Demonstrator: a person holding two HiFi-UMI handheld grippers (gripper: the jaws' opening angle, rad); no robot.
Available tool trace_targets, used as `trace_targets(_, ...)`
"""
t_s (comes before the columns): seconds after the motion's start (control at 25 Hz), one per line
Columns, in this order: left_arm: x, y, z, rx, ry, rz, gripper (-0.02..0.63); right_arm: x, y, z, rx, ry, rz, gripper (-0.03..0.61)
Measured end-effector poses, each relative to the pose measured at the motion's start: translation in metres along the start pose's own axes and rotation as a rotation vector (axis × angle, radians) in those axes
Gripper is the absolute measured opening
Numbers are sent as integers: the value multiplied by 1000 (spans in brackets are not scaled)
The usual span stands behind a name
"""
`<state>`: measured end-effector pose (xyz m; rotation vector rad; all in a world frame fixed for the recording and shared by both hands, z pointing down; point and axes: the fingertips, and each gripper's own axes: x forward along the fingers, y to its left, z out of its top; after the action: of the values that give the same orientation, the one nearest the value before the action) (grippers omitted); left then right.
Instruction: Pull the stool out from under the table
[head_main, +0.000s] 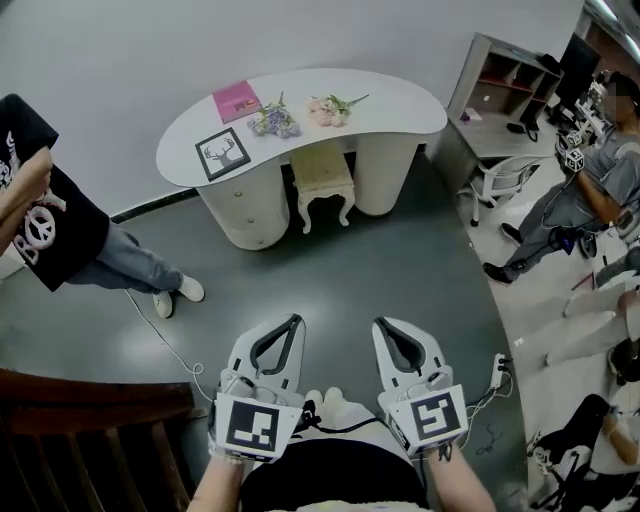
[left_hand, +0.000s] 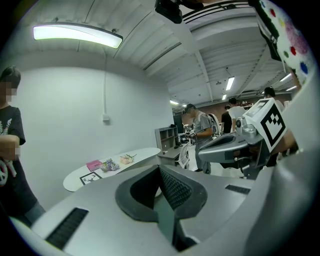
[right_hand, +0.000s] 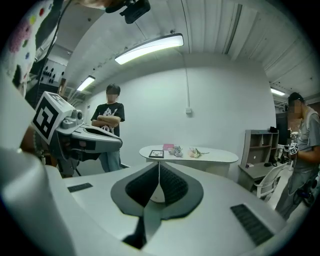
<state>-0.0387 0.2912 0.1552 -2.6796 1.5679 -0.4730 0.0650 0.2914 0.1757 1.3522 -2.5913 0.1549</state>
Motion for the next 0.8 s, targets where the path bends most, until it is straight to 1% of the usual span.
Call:
trace_targets(0.12,-1,-6,1,1,-5,5,17,-7,-3,-6,-28,20,4,34)
trace_targets(0.36,-3,-21,9,5,-36,14,17,-24,-10,-6,-47,1,-22,34)
trace_targets(0.48,-4,-26,15,32,-52,19,17,-27,-14,-3,-61,-8,-27,34)
trace_targets(0.68,-4,-32,10,4,-37,12,17,-34,-15,-8,-45,-9,-28,34)
trace_targets(0.8,2,-34,13,21,-42,7,17,-35,-23,-10,-33,-12,-40,34)
